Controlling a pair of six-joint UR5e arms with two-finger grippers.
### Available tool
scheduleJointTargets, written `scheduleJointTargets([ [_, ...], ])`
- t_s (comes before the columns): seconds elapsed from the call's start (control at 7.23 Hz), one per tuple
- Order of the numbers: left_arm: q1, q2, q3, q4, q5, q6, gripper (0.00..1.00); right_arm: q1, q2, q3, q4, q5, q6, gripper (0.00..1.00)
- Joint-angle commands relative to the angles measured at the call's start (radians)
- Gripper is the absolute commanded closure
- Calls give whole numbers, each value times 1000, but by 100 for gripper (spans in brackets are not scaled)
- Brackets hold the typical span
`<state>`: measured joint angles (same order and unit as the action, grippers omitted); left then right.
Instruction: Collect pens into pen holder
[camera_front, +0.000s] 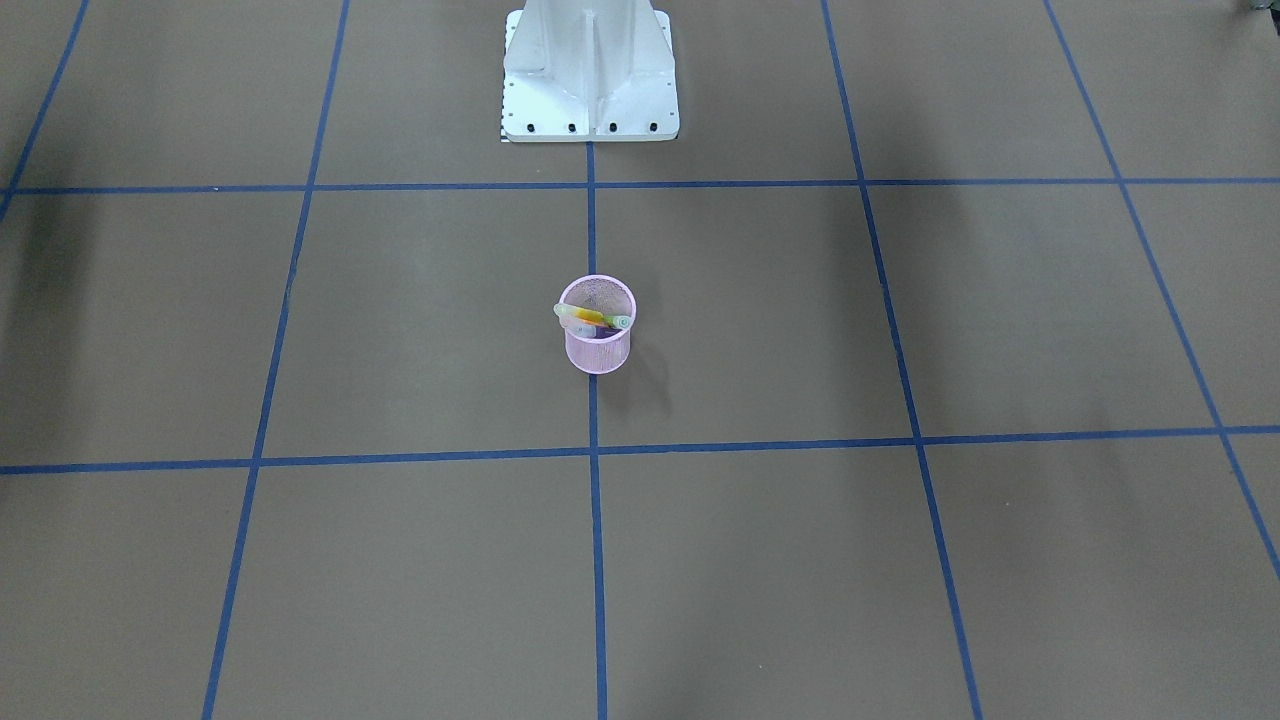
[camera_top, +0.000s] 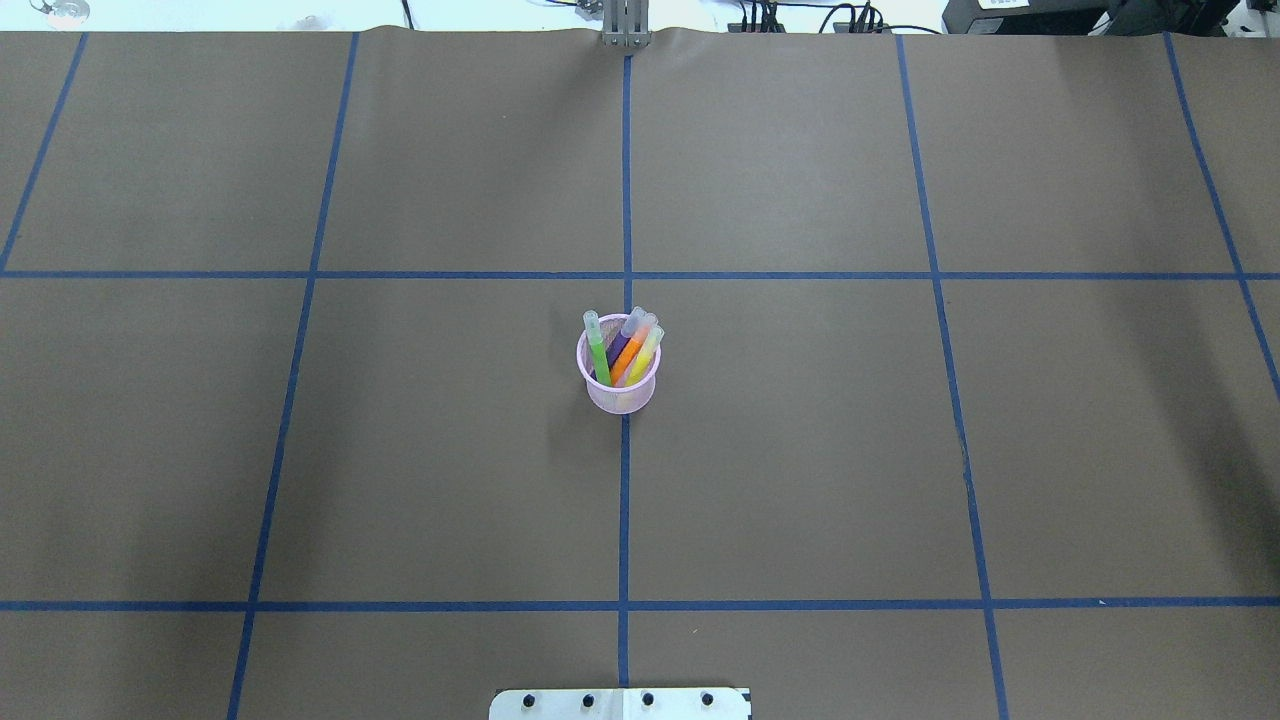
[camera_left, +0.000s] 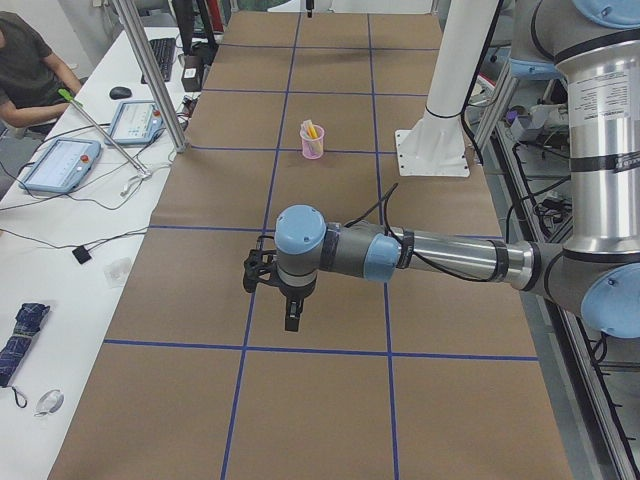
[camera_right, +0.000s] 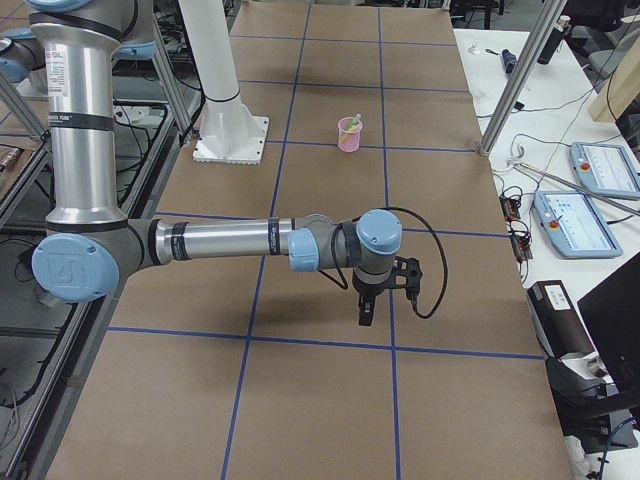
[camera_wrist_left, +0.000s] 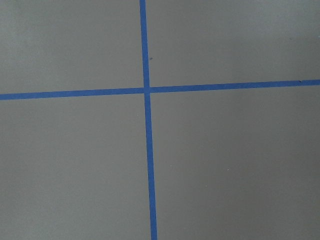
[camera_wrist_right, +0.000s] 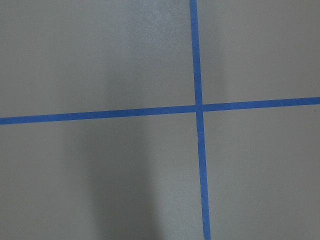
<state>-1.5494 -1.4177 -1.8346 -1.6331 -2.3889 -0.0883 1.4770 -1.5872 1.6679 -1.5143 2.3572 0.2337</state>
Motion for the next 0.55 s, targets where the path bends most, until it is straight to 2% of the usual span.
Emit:
scheduleJointTargets([
  [0.0,0,-1,12,1,-1,-1,0,-1,1,4,0,-3,-1,0],
  [0.42,0,-1,14,-1,0,-1,0,-1,1,7,0,-1,-1,0],
])
